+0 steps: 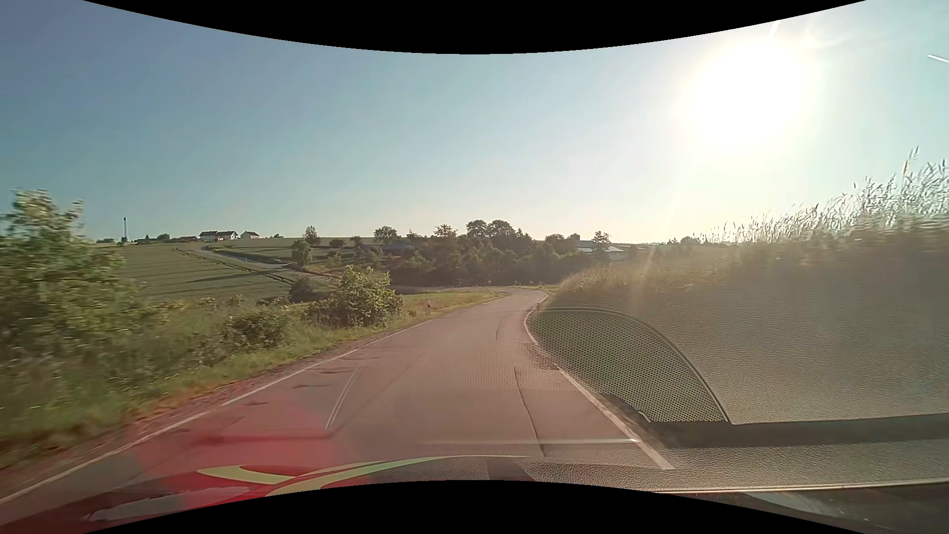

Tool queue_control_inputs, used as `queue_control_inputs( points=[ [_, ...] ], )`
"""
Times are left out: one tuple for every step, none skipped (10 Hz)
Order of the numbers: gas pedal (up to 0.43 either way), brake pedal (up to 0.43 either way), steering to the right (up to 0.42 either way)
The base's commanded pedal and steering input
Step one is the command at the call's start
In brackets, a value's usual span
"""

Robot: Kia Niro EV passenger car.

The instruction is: Follow the waypoints while adhering to traffic rules and regulations

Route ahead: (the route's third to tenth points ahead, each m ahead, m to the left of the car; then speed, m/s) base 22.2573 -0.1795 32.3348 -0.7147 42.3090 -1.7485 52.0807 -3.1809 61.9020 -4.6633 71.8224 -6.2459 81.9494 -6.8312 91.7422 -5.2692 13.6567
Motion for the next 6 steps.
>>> queue_control_inputs(
  points=[
    [0.000, 0.152, 0.015],
    [0.000, 0.152, 0.021],
    [0.000, 0.152, 0.022],
    [0.000, 0.152, 0.022],
    [0.000, 0.152, 0.021],
    [0.000, 0.152, 0.020]
  ],
)
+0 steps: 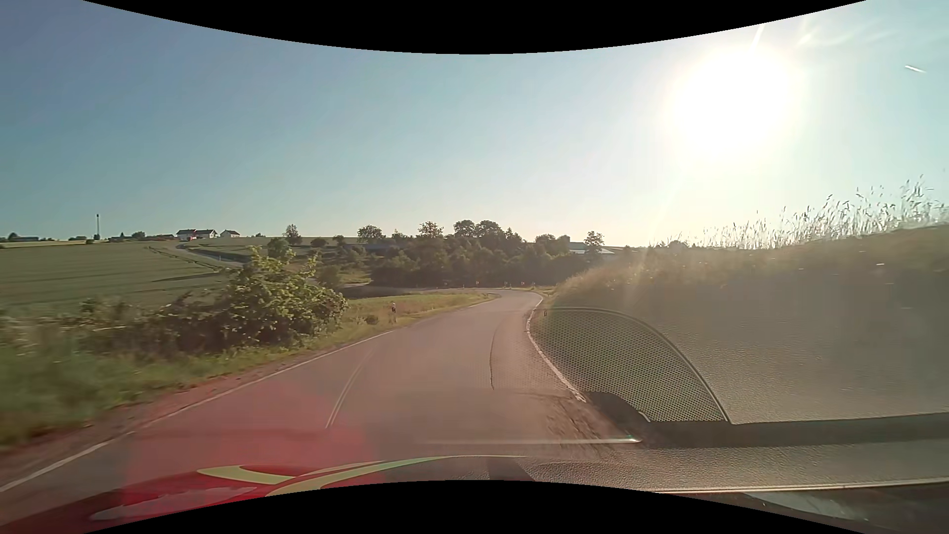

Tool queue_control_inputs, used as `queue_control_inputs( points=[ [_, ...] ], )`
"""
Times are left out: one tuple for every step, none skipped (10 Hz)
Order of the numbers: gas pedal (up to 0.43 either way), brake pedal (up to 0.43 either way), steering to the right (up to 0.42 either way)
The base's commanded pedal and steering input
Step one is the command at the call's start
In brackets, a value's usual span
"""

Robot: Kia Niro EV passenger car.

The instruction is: Follow the waypoints while adhering to traffic rules and regulations

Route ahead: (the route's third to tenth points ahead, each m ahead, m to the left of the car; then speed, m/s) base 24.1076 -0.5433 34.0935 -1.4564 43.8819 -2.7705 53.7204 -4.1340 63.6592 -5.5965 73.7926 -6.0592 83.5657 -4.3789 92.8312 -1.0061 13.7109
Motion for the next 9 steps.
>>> queue_control_inputs(
  points=[
    [0.000, 0.152, 0.019],
    [0.000, 0.152, 0.018],
    [0.000, 0.152, 0.017],
    [0.000, 0.159, 0.016],
    [0.000, 0.159, 0.015],
    [0.000, 0.159, 0.015],
    [0.000, 0.165, 0.015],
    [0.000, 0.165, 0.014],
    [0.000, 0.165, 0.015]
  ],
)
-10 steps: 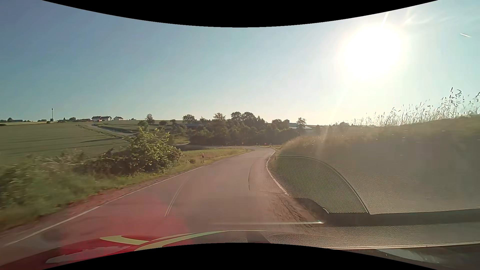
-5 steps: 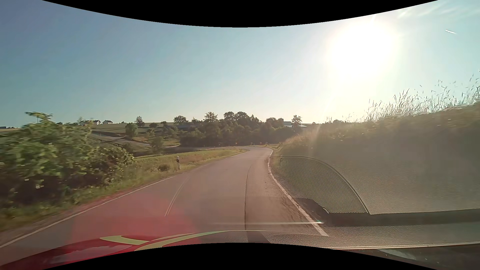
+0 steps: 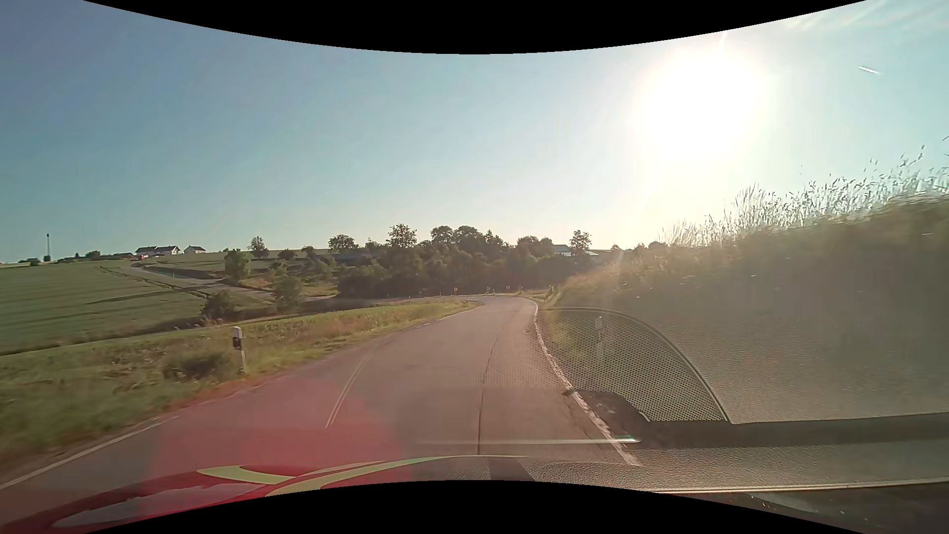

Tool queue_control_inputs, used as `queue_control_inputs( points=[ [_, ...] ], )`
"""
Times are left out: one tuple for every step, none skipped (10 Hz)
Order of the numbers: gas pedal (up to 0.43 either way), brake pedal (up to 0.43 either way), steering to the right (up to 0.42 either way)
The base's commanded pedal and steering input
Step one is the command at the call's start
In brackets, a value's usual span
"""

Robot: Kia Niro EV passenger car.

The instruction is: Follow the waypoints while adhering to traffic rules and regulations

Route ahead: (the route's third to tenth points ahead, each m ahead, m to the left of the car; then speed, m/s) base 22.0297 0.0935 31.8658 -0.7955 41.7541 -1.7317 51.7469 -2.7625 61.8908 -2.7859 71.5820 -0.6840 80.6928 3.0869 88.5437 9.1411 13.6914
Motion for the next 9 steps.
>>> queue_control_inputs(
  points=[
    [0.000, 0.165, 0.015],
    [0.000, 0.171, 0.016],
    [0.000, 0.171, 0.019],
    [0.000, 0.171, 0.020],
    [0.000, 0.171, 0.021],
    [0.000, 0.177, 0.023],
    [0.000, 0.177, 0.025],
    [0.000, 0.183, 0.025],
    [0.000, 0.183, 0.026]
  ],
)
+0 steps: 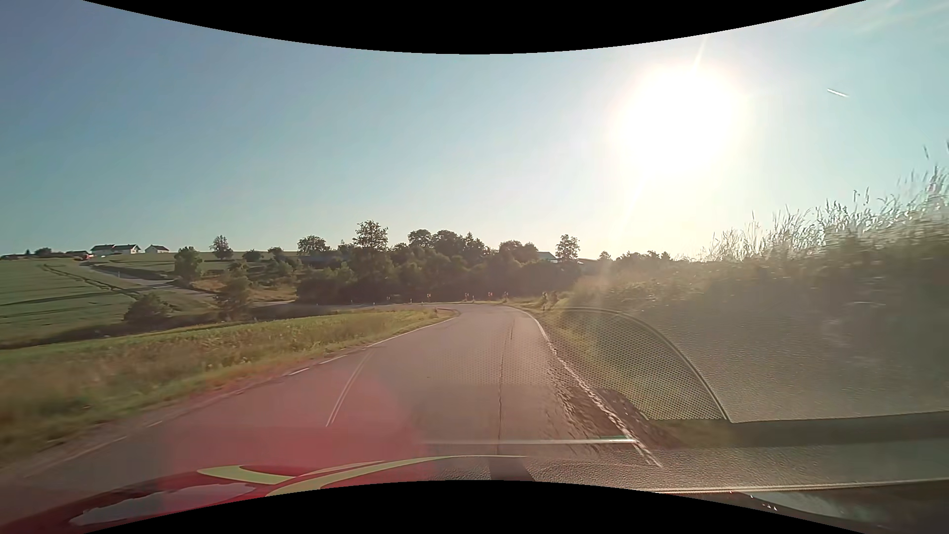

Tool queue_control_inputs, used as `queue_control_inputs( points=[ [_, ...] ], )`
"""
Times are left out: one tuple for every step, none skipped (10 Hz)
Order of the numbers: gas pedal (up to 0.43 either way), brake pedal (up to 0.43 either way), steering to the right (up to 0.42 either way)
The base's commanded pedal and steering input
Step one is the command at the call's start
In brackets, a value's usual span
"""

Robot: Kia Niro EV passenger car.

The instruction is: Follow the waypoints while adhering to traffic rules and regulations

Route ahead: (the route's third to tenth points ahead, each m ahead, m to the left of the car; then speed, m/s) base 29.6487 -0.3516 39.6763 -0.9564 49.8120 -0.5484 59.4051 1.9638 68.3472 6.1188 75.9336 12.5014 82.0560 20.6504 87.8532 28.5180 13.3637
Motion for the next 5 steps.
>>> queue_control_inputs(
  points=[
    [0.000, 0.183, 0.030],
    [0.000, 0.183, 0.034],
    [0.000, 0.183, 0.034],
    [0.000, 0.171, 0.033],
    [0.000, 0.152, 0.032]
  ],
)
